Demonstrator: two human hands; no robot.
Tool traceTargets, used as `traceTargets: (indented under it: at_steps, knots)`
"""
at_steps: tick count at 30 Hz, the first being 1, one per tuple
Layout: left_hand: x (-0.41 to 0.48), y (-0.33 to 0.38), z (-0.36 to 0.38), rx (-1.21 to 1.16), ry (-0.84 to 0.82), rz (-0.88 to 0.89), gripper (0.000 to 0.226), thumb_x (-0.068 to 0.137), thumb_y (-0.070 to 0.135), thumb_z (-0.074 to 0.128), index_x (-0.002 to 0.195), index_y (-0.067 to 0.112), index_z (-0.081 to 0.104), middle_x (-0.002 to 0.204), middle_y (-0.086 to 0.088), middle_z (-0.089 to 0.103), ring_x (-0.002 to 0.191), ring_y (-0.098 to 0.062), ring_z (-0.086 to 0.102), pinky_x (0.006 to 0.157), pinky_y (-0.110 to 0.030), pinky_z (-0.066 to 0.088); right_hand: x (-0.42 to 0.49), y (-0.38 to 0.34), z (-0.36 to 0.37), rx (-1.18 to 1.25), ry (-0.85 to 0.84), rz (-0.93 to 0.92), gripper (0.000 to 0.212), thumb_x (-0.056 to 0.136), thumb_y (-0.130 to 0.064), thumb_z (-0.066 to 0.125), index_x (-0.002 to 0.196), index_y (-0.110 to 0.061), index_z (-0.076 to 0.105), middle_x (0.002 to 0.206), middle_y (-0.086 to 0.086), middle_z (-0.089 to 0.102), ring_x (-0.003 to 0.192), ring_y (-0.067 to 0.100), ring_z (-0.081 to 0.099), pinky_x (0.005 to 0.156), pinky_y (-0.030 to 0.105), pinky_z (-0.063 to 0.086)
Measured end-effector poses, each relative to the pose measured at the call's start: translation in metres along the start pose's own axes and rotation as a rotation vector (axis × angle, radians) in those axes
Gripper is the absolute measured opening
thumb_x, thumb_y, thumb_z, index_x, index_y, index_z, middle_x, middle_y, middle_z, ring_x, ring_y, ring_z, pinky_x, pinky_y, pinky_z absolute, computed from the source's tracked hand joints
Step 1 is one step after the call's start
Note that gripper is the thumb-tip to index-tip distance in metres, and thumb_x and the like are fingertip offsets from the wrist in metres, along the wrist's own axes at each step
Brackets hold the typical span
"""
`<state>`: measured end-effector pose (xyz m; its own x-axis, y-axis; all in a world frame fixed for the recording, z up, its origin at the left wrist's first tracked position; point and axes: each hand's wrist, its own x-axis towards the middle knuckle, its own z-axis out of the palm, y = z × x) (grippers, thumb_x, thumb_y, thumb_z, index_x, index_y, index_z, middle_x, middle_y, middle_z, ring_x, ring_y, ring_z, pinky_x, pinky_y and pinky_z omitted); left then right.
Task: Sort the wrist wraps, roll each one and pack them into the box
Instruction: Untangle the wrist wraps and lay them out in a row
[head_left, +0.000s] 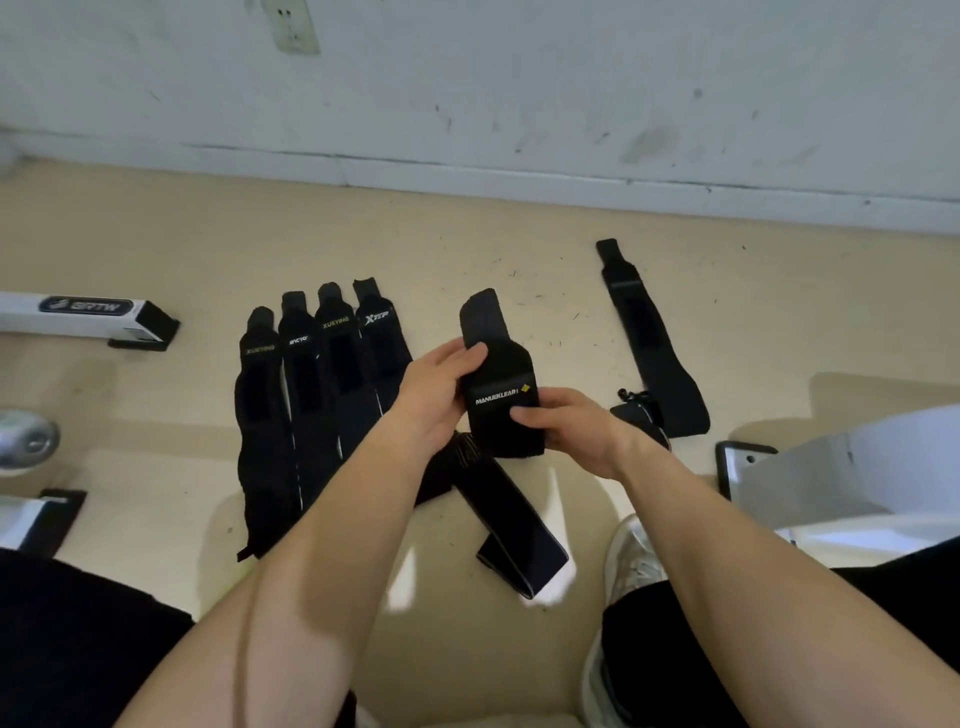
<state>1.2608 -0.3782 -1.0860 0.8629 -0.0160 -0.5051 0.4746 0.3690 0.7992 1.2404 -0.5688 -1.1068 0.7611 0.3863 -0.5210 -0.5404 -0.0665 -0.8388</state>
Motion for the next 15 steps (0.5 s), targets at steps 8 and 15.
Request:
traceTargets:
  at_steps: [8,15]
  knots:
    - [-0.007,0.000,-0.004,0.080,-0.044,-0.004,0.031,0.100,0.018,0.065,0.129,0.005,0.067,0.122,-0.020,0.073,0.115,-0.037,0.071,0.101,-0.050,0.056,0.007,-0.003,0.025,-0.041,0.163,-0.140,0.022,0.100,-0.018,0.063,0.112,-0.003,0.074,0.105,0.016,0.077,0.099,0.028,0.075,0.089,0.039,0.061]
    - [0.020,-0.046,0.003,0.226,0.076,-0.083,0.018,0.099,0.019,0.069,0.116,0.013,0.071,0.111,-0.013,0.077,0.105,-0.034,0.073,0.093,-0.050,0.059,0.021,0.041,-0.007,-0.262,0.357,0.098,0.046,0.105,-0.039,0.050,0.100,0.002,0.070,0.089,0.011,0.075,0.076,0.019,0.065,0.065,0.026,0.052]
